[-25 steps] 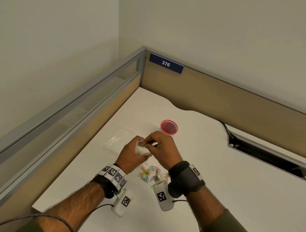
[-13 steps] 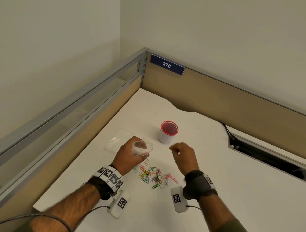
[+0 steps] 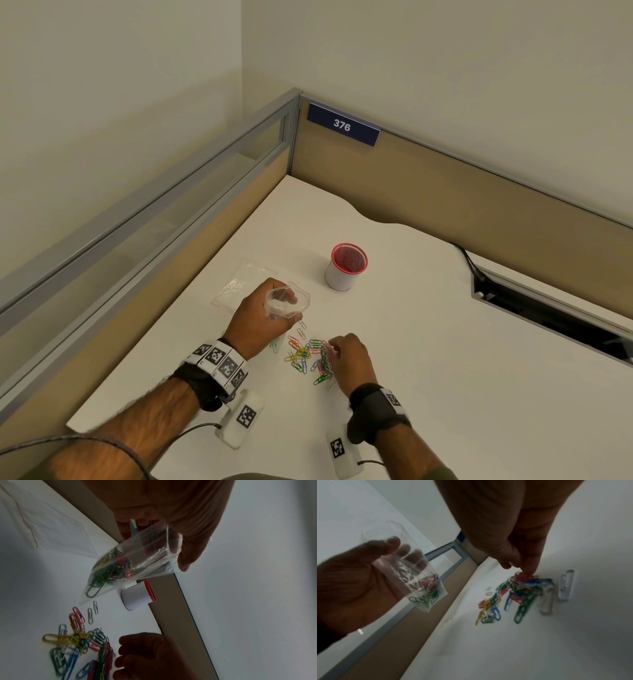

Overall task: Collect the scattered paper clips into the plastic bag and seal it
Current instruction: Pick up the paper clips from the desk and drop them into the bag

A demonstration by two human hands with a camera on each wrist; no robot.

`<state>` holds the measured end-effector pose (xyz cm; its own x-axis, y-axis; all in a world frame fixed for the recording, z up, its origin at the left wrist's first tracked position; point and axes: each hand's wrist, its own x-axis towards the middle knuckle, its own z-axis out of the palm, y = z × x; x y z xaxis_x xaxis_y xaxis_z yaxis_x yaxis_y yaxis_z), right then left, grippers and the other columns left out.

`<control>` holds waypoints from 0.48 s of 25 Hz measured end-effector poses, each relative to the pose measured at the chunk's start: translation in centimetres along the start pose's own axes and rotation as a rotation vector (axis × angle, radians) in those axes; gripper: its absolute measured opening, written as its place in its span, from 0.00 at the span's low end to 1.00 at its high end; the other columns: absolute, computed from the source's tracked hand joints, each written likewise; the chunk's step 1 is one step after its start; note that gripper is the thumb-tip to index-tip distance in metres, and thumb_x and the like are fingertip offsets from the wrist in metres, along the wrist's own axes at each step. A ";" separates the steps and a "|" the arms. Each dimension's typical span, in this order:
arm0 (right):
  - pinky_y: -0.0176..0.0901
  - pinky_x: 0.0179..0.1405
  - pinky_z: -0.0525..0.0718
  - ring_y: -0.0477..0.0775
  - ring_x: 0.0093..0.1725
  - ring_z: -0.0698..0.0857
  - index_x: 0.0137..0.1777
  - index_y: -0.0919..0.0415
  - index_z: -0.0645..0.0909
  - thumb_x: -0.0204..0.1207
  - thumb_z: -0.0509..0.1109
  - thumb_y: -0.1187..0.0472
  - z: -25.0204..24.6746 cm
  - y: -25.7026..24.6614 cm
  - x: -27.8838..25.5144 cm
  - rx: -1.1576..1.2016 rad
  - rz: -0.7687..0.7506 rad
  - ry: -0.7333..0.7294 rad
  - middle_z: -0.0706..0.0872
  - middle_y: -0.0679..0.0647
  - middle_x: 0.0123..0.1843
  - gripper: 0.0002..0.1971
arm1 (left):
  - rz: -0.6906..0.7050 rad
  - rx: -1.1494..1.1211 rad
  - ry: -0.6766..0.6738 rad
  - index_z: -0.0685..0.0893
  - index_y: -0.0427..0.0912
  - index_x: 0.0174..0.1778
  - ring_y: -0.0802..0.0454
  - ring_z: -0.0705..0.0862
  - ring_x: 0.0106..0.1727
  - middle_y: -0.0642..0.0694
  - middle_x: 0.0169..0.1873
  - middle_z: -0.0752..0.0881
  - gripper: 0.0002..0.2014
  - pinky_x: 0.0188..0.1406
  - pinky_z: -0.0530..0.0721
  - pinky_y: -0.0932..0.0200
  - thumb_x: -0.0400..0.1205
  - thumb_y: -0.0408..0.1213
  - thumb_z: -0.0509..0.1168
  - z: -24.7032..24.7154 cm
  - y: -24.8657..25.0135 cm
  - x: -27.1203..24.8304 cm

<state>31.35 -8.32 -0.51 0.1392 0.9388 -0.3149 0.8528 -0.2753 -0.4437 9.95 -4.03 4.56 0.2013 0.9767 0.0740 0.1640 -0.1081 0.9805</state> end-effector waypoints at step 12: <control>0.48 0.56 0.84 0.57 0.55 0.82 0.58 0.59 0.79 0.78 0.69 0.52 0.7 -1.2 -1.0 -0.187 -0.035 -0.058 0.79 0.57 0.58 0.14 | -0.017 -0.006 0.019 0.81 0.50 0.51 0.53 0.85 0.61 0.57 0.49 0.88 0.17 0.59 0.89 0.41 0.71 0.40 0.80 -0.5 -0.5 -0.3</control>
<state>29.79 -9.04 -0.28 0.0831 0.9320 -0.3527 0.9361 -0.1944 -0.2931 9.29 -4.12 4.13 0.1801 0.9817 0.0612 0.1612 -0.0909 0.9827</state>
